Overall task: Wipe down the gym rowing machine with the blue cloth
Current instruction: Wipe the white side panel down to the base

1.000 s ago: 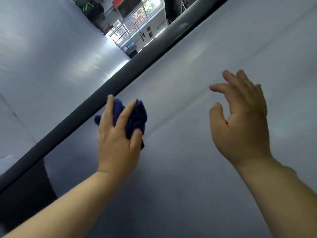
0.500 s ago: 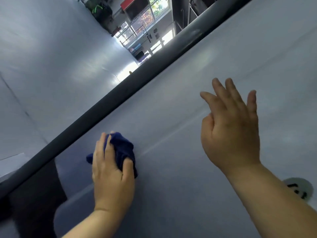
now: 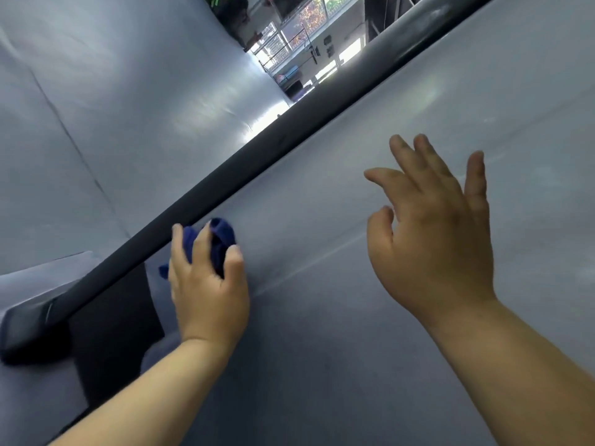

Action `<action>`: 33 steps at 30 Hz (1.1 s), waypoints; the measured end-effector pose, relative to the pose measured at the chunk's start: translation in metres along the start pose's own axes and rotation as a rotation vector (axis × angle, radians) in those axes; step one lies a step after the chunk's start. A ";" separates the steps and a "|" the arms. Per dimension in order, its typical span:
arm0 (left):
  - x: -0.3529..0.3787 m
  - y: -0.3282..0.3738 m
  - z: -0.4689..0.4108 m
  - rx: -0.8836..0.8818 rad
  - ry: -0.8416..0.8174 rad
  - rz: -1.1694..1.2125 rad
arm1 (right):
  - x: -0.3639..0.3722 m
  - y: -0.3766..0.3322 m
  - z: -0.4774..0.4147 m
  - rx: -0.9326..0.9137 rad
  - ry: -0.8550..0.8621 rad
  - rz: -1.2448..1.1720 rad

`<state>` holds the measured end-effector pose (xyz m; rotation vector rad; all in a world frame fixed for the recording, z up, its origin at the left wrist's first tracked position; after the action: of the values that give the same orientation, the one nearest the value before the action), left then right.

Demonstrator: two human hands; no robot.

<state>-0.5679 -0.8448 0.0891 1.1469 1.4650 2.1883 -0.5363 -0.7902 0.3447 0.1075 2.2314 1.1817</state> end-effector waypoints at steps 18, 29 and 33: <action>0.021 0.035 0.002 0.025 -0.088 0.063 | 0.016 -0.029 0.004 -0.079 -0.097 0.036; 0.018 0.008 0.004 -0.152 -0.017 0.112 | 0.011 -0.016 0.035 -0.047 -0.098 -0.011; 0.046 0.079 0.059 0.622 -0.396 0.072 | 0.009 -0.006 0.061 0.025 -0.092 -0.009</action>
<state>-0.5390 -0.8137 0.1892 1.7191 1.9809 1.4335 -0.5088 -0.7467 0.3105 0.1587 2.1645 1.1213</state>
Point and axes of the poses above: each hand's wrist, its own z-axis away from the middle knuckle, its own x-axis out of the palm, y = z × x, the point moved 7 cm from there along -z, towards the middle knuckle, and after that the axes turned 7 degrees about z, right-handed, at the moved point
